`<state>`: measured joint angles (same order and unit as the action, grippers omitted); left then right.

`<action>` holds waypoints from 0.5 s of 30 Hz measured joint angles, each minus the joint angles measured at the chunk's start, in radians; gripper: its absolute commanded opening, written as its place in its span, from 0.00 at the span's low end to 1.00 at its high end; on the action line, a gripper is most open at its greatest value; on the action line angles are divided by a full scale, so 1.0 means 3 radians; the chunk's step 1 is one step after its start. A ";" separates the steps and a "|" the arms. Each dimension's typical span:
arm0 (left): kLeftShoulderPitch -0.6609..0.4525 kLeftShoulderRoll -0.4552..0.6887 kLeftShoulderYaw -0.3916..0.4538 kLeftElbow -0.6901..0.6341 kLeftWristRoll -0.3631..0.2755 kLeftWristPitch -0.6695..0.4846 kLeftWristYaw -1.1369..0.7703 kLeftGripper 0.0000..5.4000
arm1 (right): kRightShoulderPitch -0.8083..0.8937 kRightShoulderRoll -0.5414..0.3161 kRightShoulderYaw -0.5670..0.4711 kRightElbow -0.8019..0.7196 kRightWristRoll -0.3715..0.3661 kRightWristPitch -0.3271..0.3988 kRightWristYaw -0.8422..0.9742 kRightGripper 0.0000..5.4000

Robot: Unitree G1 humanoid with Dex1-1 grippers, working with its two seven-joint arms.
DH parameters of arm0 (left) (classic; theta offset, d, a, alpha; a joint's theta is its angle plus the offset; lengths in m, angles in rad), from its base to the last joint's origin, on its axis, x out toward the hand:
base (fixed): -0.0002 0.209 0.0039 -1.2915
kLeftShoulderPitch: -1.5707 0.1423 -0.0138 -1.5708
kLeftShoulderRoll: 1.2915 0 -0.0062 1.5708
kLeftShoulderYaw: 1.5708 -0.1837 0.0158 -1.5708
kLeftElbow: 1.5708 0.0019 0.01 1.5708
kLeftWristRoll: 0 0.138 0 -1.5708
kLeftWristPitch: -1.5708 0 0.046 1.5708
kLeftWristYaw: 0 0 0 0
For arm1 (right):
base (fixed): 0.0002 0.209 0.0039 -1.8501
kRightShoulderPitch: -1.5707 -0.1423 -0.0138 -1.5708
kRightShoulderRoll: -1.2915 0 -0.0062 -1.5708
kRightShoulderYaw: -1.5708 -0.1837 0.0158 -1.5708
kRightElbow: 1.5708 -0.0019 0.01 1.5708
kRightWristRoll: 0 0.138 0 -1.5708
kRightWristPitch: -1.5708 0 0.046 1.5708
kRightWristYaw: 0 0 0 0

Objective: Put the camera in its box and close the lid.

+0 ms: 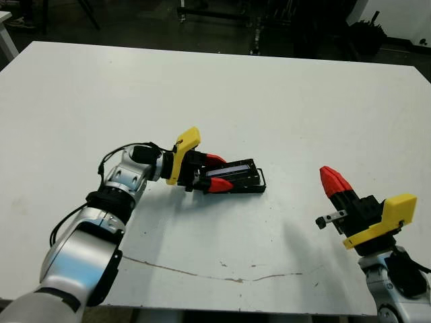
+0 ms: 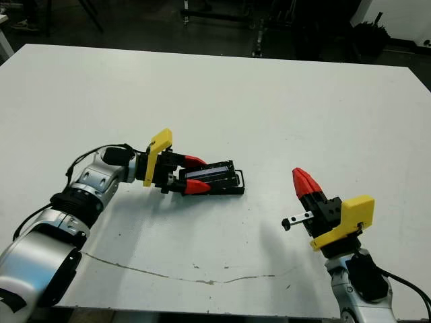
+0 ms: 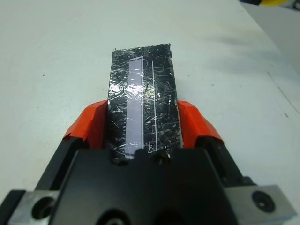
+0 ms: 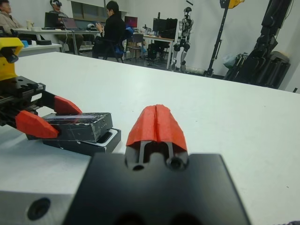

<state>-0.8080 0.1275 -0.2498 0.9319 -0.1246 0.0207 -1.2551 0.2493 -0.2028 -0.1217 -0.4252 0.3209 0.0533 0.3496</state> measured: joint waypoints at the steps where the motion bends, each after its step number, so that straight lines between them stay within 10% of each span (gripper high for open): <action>1: -0.0011 -0.0013 0.0009 0.0032 0.0000 -0.0007 0.0002 0.58 | 0.0000 0.0000 -0.0001 0.0000 0.0000 0.0000 0.0000 0.00; 15: -0.0069 -0.0101 0.0020 0.0273 0.0016 -0.0277 0.0025 0.58 | -0.0002 -0.0002 -0.0002 0.0000 -0.0002 -0.0001 0.0000 0.00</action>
<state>-0.8286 0.0973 -0.2437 1.0139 -0.1198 -0.0624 -1.2477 0.2486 -0.2033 -0.1225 -0.4252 0.3202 0.0531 0.3497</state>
